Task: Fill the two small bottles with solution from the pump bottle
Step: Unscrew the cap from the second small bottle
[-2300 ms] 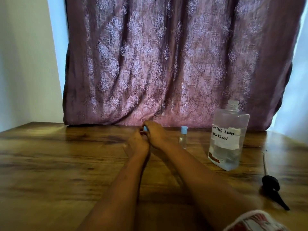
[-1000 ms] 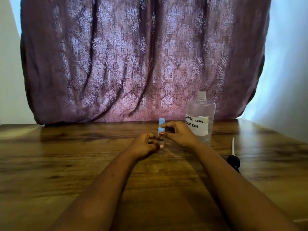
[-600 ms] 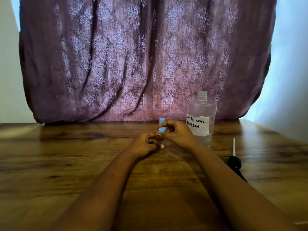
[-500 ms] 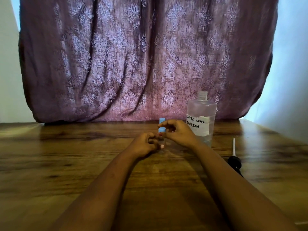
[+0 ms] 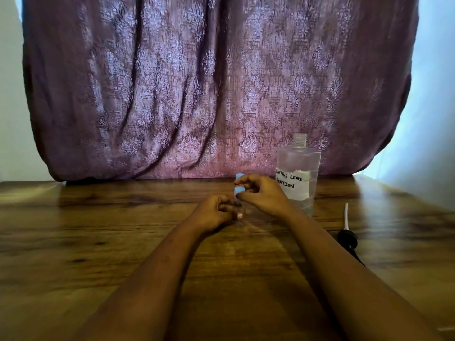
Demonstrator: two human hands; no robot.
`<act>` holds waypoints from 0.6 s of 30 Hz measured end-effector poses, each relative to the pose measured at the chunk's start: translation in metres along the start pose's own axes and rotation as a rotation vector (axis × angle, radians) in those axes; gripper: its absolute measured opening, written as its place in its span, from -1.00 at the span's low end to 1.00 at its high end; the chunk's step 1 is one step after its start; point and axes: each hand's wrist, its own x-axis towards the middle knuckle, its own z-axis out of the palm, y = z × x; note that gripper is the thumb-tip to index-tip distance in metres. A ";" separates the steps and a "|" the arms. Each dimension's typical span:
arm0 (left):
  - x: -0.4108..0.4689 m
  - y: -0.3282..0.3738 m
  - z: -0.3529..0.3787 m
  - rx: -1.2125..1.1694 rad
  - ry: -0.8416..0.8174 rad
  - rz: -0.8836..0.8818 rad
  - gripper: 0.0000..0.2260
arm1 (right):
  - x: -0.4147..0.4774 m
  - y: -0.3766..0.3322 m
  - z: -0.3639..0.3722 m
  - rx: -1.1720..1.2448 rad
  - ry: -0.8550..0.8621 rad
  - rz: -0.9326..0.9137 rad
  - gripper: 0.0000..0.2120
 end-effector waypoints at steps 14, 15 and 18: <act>0.001 -0.001 0.000 0.007 0.005 0.000 -0.73 | -0.003 -0.003 -0.004 0.010 -0.026 0.035 -0.68; 0.001 -0.001 0.000 0.005 0.004 0.008 -0.73 | -0.002 -0.003 -0.004 0.007 -0.044 0.040 -0.64; -0.001 0.000 0.000 0.026 -0.002 0.017 -0.74 | -0.002 -0.003 0.001 -0.082 -0.022 0.038 -0.59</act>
